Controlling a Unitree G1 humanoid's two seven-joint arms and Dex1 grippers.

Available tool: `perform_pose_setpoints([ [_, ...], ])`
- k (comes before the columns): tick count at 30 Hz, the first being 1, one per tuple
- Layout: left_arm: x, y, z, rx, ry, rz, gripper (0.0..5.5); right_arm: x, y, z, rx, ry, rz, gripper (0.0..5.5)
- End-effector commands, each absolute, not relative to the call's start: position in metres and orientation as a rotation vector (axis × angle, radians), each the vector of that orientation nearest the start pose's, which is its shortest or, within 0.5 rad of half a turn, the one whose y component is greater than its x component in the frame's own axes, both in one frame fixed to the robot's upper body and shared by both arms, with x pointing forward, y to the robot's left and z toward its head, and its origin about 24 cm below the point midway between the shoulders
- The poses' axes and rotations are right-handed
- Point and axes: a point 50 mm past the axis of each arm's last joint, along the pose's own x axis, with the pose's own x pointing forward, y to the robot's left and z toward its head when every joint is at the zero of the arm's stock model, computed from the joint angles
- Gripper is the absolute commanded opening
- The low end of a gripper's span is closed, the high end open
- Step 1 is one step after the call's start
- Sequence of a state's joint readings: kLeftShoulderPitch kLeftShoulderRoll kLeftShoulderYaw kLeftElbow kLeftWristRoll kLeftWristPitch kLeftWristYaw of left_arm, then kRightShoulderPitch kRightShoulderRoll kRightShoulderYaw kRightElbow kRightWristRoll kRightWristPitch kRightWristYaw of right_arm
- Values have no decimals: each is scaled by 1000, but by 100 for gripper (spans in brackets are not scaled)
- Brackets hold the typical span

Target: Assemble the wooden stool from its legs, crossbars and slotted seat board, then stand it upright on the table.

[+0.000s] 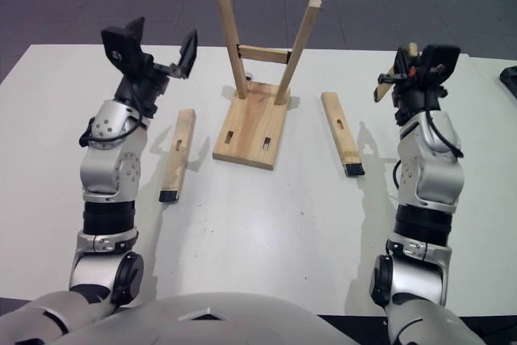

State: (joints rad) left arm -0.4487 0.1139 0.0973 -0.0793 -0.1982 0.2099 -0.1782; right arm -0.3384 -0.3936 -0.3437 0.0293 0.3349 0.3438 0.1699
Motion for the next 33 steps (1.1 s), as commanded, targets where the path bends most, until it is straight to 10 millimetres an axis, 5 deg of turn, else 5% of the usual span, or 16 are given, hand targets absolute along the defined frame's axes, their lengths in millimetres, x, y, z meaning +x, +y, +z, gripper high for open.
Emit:
perform_pose_setpoints([
  [1, 325, 145, 162, -114, -276, -218, 540, 298, -274, 119, 231, -62, -64, 41],
  [14, 333, 132, 153, -263, -231, -208, 540, 297, -265, 100, 356, -7, 15, 41],
  [26, 333, 130, 148, -235, -202, -208, 540, 302, -267, 87, 284, 84, -19, 41],
  [33, 331, 128, 156, -225, -191, -207, 540, 302, -251, 80, 204, 172, 13, 41],
])
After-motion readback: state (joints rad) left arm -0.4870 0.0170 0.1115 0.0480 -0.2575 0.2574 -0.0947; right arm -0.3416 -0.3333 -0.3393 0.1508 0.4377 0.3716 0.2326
